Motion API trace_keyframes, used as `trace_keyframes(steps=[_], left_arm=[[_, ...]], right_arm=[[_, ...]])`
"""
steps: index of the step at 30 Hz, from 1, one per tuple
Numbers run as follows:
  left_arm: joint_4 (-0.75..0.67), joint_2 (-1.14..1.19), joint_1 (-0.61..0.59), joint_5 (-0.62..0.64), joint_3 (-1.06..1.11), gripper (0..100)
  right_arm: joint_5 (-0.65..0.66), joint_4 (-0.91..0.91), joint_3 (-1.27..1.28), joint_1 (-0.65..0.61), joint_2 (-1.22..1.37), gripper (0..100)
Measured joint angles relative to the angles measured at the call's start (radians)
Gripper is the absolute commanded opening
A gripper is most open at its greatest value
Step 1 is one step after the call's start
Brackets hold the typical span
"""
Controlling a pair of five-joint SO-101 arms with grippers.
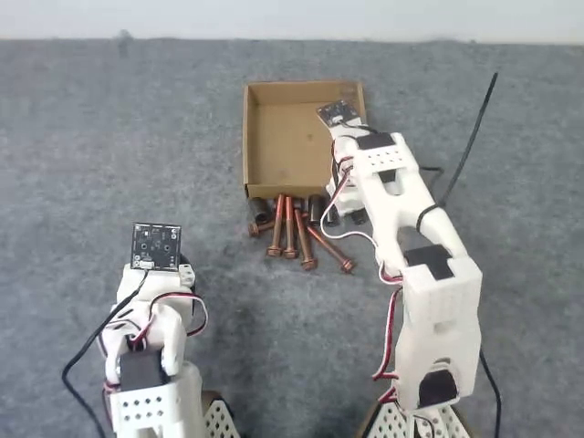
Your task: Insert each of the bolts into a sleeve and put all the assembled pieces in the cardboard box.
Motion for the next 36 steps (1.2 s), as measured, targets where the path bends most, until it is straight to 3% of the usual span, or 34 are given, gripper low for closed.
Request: trace_keyframes(steps=[19, 29, 36], left_arm=[[0.0, 0.0, 0.0, -0.003, 0.0, 2], [0.0, 0.0, 0.0, -0.003, 0.0, 2], [-0.018, 0.0, -0.066, -0.003, 0.0, 2]], right_arm=[[0.02, 0.218, 0.011, 0.052, -0.014, 0.6], [0.015, 0.002, 0.543, 0.138, -0.405, 0.6], [0.015, -0.153, 0.858, 0.285, -0.694, 0.6]])
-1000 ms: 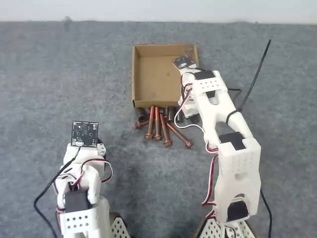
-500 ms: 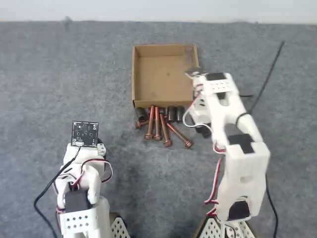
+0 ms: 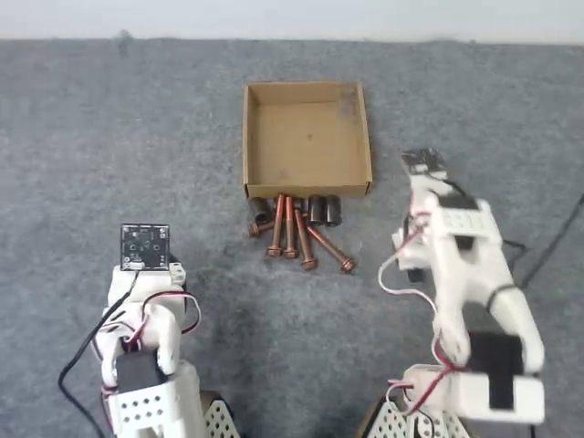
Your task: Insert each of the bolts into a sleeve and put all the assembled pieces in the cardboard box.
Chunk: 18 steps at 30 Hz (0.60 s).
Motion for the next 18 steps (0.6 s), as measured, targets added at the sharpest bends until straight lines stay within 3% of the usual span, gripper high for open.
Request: trace_keyframes(steps=[5, 12, 18], left_arm=[[-0.005, 0.0, -0.011, 0.0, -0.014, 2], [0.023, 0.011, 0.025, -0.037, -0.143, 2], [0.064, 0.235, 0.091, -0.037, -0.382, 2]], right_arm=[[-0.002, -0.124, 0.176, 0.058, -0.103, 0.6], [-0.003, -0.144, 0.201, 0.091, -0.121, 0.6], [-0.003, -0.146, 0.201, 0.098, -0.121, 0.6]])
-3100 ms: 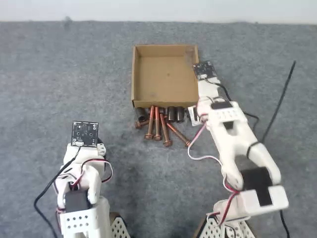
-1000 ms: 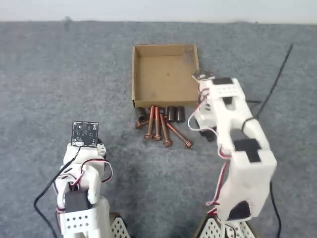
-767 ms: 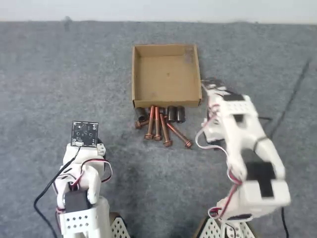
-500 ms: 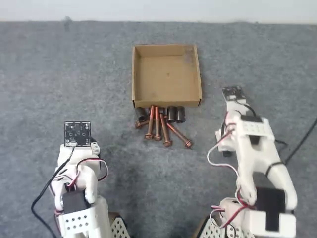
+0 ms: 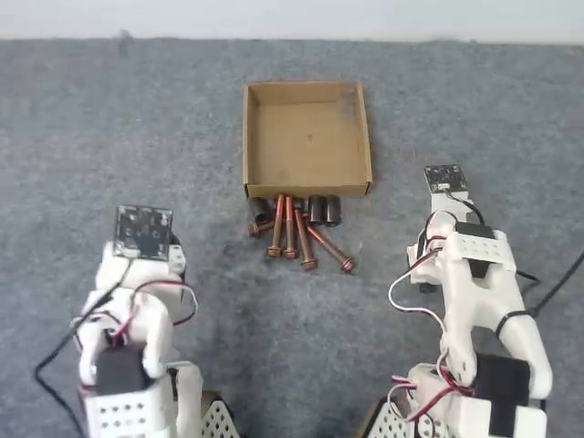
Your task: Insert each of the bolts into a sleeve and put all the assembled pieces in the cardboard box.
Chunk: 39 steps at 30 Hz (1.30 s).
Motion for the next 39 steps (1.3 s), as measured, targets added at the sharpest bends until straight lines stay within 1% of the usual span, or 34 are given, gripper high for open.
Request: trace_keyframes(steps=[3, 6, 8, 10, 14, 18, 22, 26, 28, 30, 33, 36, 39], left_arm=[[0.002, 0.178, 0.02, -0.002, -0.143, 2], [0.035, 0.377, 0.058, -0.002, -0.282, 2], [0.069, 0.502, 0.11, -0.012, -0.365, 2], [0.1, 0.626, 0.18, -0.052, -0.434, 2], [0.127, 0.861, 0.341, -0.17, -0.514, 2], [0.127, 1.057, 0.463, -0.331, -0.565, 2], [0.127, 1.168, 0.563, -0.522, -0.583, 2], [0.127, 1.226, 0.647, -0.752, -0.583, 2], [0.127, 1.247, 0.678, -0.836, -0.583, 2], [0.127, 1.278, 0.71, -0.888, -0.583, 2], [0.127, 1.338, 0.749, -0.93, -0.608, 3], [0.127, 1.428, 0.778, -0.939, -0.687, 9], [0.127, 1.544, 0.783, -0.939, -0.787, 15]], right_arm=[[0.0, 0.0, 0.0, 0.0, 0.0, 0.6], [0.0, -0.021, 0.0, 0.037, 0.0, 0.6], [0.0, -0.046, 0.0, 0.077, 0.0, 0.6], [0.0, -0.058, 0.0, 0.117, 0.0, 0.6], [0.0, -0.064, 0.0, 0.152, 0.0, 0.6], [0.0, -0.064, 0.0, 0.152, 0.0, 0.6], [0.0, -0.064, 0.0, 0.152, 0.0, 0.6], [0.0, -0.064, 0.0, 0.152, 0.0, 0.6], [0.0, -0.064, 0.0, 0.152, 0.0, 0.6], [0.0, -0.064, 0.0, 0.152, 0.0, 0.6], [0.0, -0.064, 0.0, 0.155, 0.0, 0.6], [0.0, -0.064, 0.0, 0.157, 0.0, 0.6], [0.0, -0.075, 0.0, 0.157, 0.0, 0.6]])
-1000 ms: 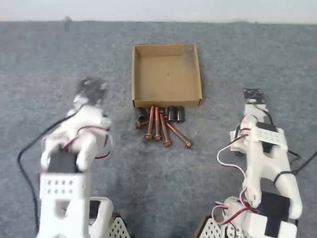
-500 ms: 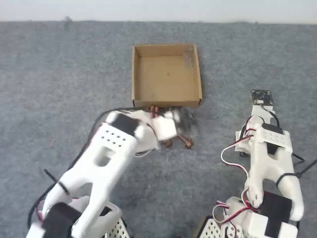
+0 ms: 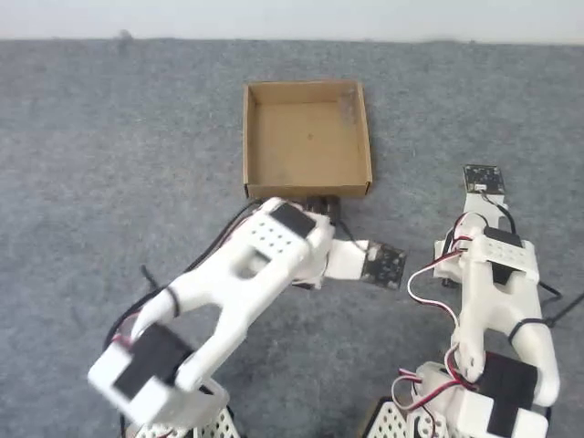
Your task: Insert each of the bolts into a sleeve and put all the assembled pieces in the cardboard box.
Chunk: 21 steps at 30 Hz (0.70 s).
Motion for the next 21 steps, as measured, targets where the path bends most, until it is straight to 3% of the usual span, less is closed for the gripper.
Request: trace_keyframes(steps=[9, 21], left_arm=[[0.055, 0.249, 0.0, 0.0, -0.276, 15], [0.009, 0.44, 0.005, 0.02, -0.407, 15]], right_arm=[[0.0, -0.006, 0.0, 0.0, 0.0, 0.6], [0.0, -0.008, 0.0, 0.0, 0.0, 0.6]])
